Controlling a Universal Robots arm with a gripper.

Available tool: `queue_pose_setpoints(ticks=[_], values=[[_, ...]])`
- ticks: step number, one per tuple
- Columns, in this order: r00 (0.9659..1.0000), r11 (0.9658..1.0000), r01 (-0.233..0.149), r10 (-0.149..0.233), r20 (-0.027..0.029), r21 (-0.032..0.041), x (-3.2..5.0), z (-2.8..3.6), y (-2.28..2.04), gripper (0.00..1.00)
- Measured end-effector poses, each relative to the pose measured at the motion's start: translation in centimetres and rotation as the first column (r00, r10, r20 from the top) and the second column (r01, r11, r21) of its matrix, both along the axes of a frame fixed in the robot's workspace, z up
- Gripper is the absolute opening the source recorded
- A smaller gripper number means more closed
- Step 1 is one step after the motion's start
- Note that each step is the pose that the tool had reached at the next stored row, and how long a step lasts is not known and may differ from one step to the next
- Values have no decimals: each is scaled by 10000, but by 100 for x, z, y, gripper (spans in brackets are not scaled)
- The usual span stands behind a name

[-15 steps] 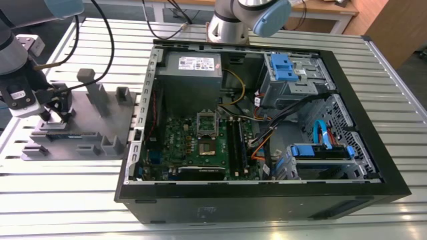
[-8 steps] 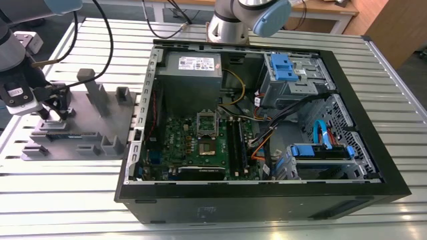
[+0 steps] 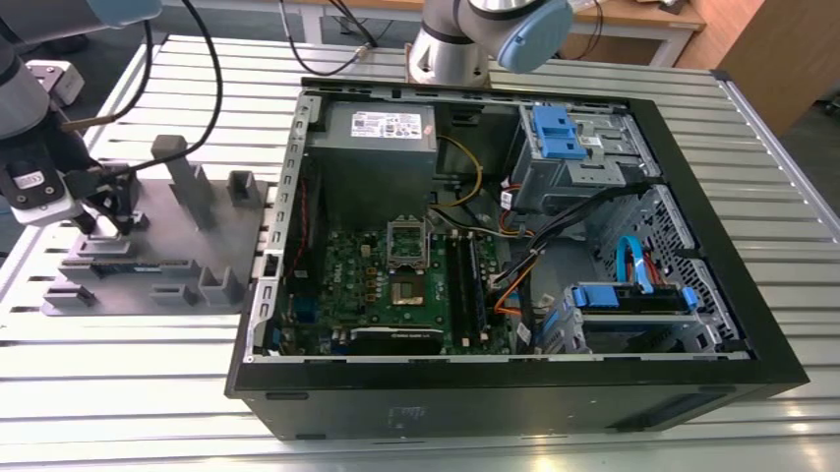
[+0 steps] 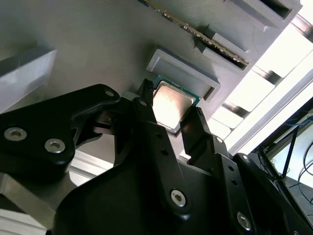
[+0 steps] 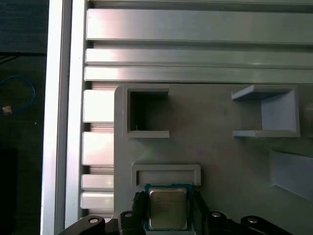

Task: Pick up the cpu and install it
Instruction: 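Pick up the cpu and move it towards the insertion slot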

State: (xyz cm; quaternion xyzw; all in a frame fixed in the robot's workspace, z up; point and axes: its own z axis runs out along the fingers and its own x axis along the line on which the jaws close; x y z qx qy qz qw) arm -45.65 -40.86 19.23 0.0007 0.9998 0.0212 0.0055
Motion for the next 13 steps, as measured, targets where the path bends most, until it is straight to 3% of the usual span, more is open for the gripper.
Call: queue_pose_setpoints(ticks=[13], values=[[10000, 10000, 0, 0, -3, -2, 0, 65, 0, 47]])
